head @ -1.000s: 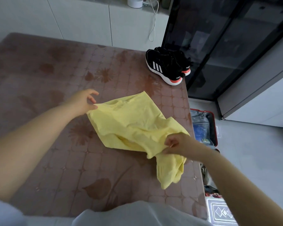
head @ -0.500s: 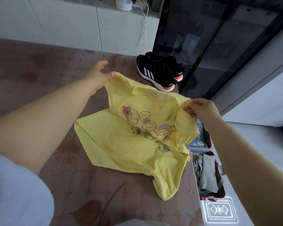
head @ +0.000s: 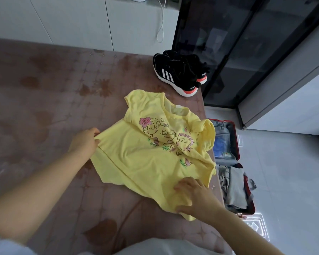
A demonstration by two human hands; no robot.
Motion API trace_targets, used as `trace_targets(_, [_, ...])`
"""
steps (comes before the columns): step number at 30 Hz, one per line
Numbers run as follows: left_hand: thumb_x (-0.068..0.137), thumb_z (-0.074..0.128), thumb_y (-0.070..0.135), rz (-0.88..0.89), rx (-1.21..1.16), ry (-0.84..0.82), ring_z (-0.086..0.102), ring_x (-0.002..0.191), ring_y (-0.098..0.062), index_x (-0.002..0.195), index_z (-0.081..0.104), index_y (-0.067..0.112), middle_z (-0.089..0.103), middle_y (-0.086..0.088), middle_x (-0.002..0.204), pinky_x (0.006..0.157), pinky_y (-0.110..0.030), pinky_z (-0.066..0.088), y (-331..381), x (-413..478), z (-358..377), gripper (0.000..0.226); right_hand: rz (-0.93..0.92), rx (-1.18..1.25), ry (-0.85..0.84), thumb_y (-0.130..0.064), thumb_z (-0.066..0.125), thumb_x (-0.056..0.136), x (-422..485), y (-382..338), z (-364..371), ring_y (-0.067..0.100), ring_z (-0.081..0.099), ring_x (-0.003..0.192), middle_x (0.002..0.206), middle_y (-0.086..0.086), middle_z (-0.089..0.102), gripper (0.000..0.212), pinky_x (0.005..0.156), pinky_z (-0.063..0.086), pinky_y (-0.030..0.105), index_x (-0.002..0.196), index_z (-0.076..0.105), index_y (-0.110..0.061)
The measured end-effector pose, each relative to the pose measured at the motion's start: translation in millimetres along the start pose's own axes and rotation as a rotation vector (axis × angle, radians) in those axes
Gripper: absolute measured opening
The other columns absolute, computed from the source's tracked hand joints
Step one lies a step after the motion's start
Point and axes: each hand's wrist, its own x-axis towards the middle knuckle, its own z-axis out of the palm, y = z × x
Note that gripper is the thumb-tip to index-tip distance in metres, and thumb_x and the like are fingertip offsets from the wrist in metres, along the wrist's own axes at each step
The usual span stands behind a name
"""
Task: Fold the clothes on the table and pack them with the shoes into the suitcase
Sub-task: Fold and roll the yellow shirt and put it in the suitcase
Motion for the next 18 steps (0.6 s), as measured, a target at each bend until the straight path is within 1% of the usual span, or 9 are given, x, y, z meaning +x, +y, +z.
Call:
trace_targets(3, [0.087,0.061,0.013,-0.027,-0.006,-0.076,0.054,0.113,-0.030,0.123,0.052,0.012,0.057,-0.012,0.124,0.089,-0.035,0.040,-4.0,-17.8,-3.5,0.037,-0.015,-0.071,0.163,-0.034,0.055,0.088,-2.2,-3.7,6.1,0.015,0.043,0.120,0.131,-0.012,0.046,0.030,0.087,0.038,0.025,0.117,0.058,-0.027])
trace_targets(6, [0.084,0.065,0.011,-0.040,-0.003,-0.219,0.051,0.118,-0.031,0.137,0.039,0.016,0.050,-0.014,0.132,0.095,-0.037,0.041,-20.4,-35.7,-5.2,0.059,0.058,0.023,0.304,-0.028,0.051,0.093,-6.6,-6.3,-3.1,0.017,0.060,0.098,0.104,-0.009,0.062,0.020,0.070,0.040,0.026,0.108,0.061,-0.021])
trace_targets(7, [0.082,0.066,0.008,-0.040,-0.027,-0.244,0.049,0.120,-0.031,0.139,0.035,0.015,0.048,-0.014,0.135,0.098,-0.037,0.041,-27.8,-43.2,-5.8,0.065,0.091,0.062,0.369,-0.028,0.051,0.093,-9.4,-5.9,-6.9,0.020,0.062,0.090,0.094,-0.007,0.063,0.017,0.066,0.040,0.028,0.104,0.061,-0.019])
trace_targets(9, [0.082,0.065,0.003,-0.068,-0.078,-0.269,0.045,0.126,-0.031,0.143,0.029,0.015,0.042,-0.014,0.142,0.102,-0.039,0.038,-42.0,-61.3,-8.3,0.072,0.103,0.112,0.459,-0.026,0.052,0.093,-14.9,-2.6,-13.1,0.024,0.063,0.081,0.084,-0.002,0.064,0.015,0.063,0.043,0.031,0.102,0.061,-0.018])
trace_targets(11, [0.083,0.064,0.005,-0.087,-0.011,-0.307,0.041,0.129,-0.031,0.146,0.022,0.015,0.036,-0.013,0.146,0.104,-0.036,0.036,-53.5,-83.2,-12.8,0.075,0.076,0.134,0.396,-0.021,0.052,0.093,-18.4,1.3,-15.8,0.022,0.062,0.087,0.090,-0.003,0.065,0.016,0.069,0.046,0.030,0.104,0.063,-0.021])
trace_targets(14, [0.084,0.064,0.015,-0.071,0.214,-0.422,0.038,0.133,-0.026,0.148,0.009,0.017,0.029,-0.009,0.151,0.103,-0.028,0.036,-62.1,-114.9,-17.9,0.085,0.044,0.136,0.151,-0.015,0.051,0.093,-23.8,5.5,-9.5,0.013,0.058,0.102,0.109,-0.010,0.064,0.025,0.088,0.045,0.026,0.102,0.067,-0.033])
trace_targets(16, [0.084,0.063,0.024,-0.049,0.343,-0.510,0.037,0.134,-0.022,0.149,0.004,0.019,0.028,-0.005,0.151,0.102,-0.025,0.037,-60.8,-127.6,-23.7,0.088,0.021,0.131,0.066,-0.013,0.052,0.092,-25.9,7.6,-2.3,0.012,0.058,0.104,0.107,-0.014,0.063,0.037,0.092,0.043,0.025,0.087,0.060,-0.048])
trace_targets(17, [0.084,0.064,0.030,-0.043,0.381,-0.545,0.036,0.134,-0.020,0.149,0.003,0.018,0.027,-0.004,0.152,0.103,-0.024,0.036,-60.9,-127.3,-27.1,0.090,0.015,0.122,0.043,-0.012,0.052,0.092,-25.3,9.4,2.7,0.012,0.058,0.105,0.102,-0.017,0.060,0.041,0.093,0.042,0.024,0.085,0.057,-0.051])
trace_targets(18, [0.082,0.065,0.036,-0.037,0.399,-0.566,0.035,0.135,-0.020,0.149,0.004,0.017,0.026,-0.004,0.152,0.104,-0.024,0.035,-58.2,-124.6,-31.6,0.092,0.011,0.108,0.023,-0.011,0.052,0.092,-24.7,10.7,6.9,0.011,0.057,0.106,0.097,-0.022,0.056,0.039,0.094,0.041,0.023,0.087,0.060,-0.049])
